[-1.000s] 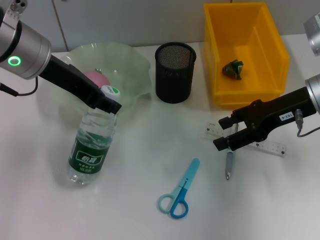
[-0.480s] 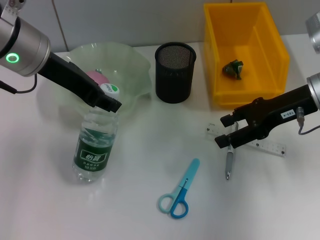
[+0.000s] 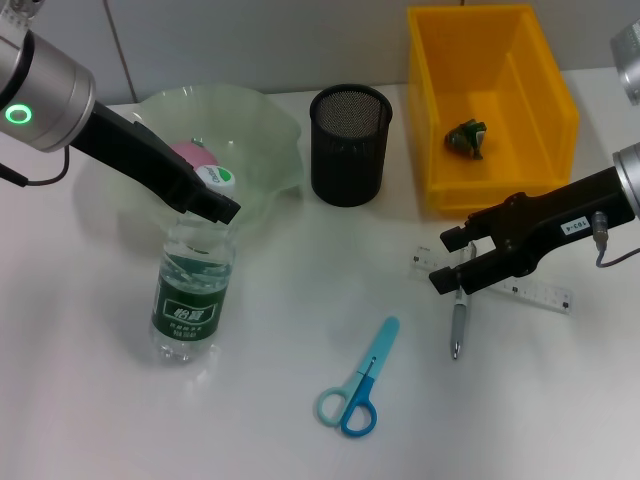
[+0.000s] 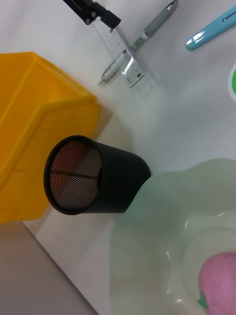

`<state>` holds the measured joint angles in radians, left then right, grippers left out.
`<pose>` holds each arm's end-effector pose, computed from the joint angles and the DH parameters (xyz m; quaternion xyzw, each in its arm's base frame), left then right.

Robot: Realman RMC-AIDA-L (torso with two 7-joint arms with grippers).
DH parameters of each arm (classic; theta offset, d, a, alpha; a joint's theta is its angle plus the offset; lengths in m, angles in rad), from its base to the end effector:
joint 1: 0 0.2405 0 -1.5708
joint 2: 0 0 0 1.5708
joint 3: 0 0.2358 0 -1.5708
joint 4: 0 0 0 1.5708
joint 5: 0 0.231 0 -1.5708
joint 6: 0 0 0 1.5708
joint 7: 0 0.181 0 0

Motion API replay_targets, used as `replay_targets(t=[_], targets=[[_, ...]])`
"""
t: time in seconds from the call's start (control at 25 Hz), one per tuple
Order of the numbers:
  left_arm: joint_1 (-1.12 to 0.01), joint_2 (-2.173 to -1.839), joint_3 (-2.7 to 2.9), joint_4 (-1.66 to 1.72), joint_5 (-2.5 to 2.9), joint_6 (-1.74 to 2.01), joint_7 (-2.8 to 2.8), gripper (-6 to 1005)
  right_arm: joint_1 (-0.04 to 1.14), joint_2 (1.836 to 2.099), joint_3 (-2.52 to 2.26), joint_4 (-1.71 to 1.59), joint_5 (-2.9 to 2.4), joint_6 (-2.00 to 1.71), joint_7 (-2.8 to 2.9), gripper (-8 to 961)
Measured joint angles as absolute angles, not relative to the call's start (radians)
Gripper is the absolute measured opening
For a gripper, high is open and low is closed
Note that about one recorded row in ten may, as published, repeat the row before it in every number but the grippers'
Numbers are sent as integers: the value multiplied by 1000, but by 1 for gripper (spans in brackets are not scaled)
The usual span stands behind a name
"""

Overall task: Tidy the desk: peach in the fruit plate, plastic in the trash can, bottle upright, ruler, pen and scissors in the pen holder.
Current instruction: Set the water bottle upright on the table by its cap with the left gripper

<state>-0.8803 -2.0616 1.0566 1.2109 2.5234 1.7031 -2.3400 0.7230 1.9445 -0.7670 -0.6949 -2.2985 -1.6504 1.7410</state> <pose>-0.1092 0.4070 0.0124 -0.9550 -0.2534 0.0959 0.1205 0.2324 0.3775 0.0098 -0.9615 0.2645 0.0610 0.0415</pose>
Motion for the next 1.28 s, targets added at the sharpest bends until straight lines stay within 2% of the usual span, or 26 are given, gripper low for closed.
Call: replay_targets(t=[1.28], targets=[[-864,-2057,1033,1305,2524,1756,-2329,452,726,1942,-763,-695,-2297,-1643,1740,792]])
